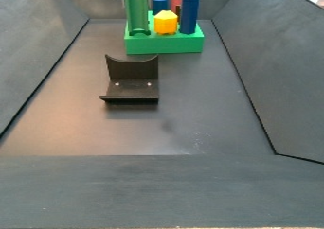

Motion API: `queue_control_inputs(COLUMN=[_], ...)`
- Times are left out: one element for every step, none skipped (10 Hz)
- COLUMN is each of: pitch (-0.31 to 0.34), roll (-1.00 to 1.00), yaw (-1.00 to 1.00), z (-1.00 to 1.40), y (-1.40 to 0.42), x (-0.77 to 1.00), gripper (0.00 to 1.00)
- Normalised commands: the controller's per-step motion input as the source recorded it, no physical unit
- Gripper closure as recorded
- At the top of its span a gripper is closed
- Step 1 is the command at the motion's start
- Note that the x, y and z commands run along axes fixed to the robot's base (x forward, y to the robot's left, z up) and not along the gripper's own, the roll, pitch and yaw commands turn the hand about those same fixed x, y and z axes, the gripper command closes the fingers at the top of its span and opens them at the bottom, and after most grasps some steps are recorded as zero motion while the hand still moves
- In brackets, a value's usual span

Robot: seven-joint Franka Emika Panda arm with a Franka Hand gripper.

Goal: Pick up the arch object. Move up. Move to above the board. Insert the arch object.
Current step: Insert the arch object.

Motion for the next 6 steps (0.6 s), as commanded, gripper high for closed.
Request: queue_control_inputs(pitch=[-0.031, -0.001, 0.000, 0.000, 0.000, 0.000], roll=[0.00, 0.00, 0.00, 0.06, 0.13, 0.05], yaw=[0.00, 0.01, 0.06, 0.09, 0.03, 0.00], z=[-0.28, -0.23, -0.15, -0.17, -0.23, -0.25], y=[0.00, 0.01, 0.11, 0.09, 0.10, 0.05], x=[-0.03, 0.00, 0.00, 0.08, 0.02, -0.06], gripper=[1.00, 1.00, 1.00, 1.00, 1.00, 1.00])
